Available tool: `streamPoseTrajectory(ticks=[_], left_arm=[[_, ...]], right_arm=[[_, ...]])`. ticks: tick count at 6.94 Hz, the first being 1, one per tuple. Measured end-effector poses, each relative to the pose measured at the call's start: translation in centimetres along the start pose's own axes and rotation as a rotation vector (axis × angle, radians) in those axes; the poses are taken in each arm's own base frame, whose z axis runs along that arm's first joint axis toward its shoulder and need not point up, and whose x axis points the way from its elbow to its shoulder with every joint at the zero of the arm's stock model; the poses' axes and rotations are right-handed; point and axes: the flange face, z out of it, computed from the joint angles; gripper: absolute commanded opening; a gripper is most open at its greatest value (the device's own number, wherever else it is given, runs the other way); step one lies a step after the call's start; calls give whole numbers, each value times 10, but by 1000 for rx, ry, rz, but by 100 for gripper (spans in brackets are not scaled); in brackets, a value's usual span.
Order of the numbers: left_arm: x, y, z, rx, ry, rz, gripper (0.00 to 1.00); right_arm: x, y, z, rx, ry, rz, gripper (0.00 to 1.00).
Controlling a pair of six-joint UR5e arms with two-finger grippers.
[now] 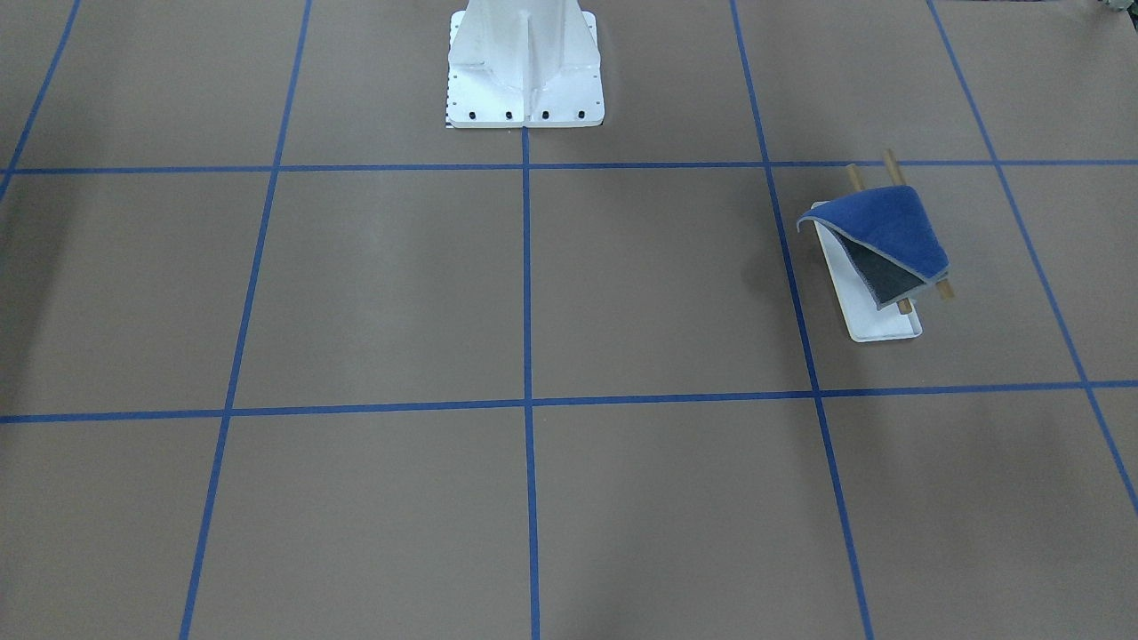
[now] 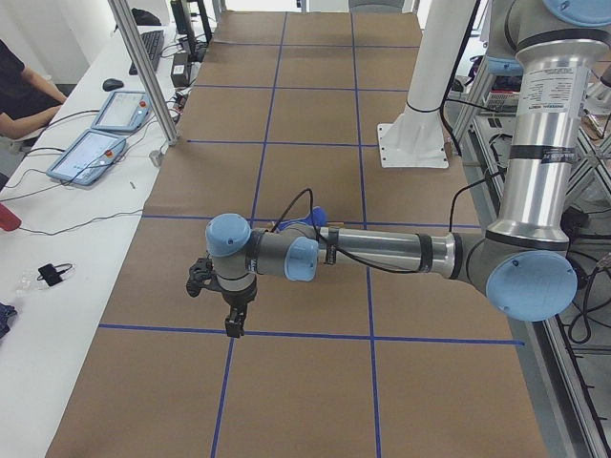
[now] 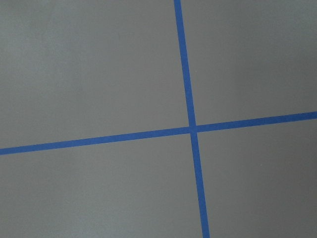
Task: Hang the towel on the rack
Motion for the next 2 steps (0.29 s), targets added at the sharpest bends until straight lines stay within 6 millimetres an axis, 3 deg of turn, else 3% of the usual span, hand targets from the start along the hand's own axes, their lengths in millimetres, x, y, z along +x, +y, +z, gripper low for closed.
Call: streamPoseTrajectory(ticks=[2], left_arm=[[-1,1,1,-2,0,-1,99]], right_arm=[[-2,0,-1,2,-10,-2,100]])
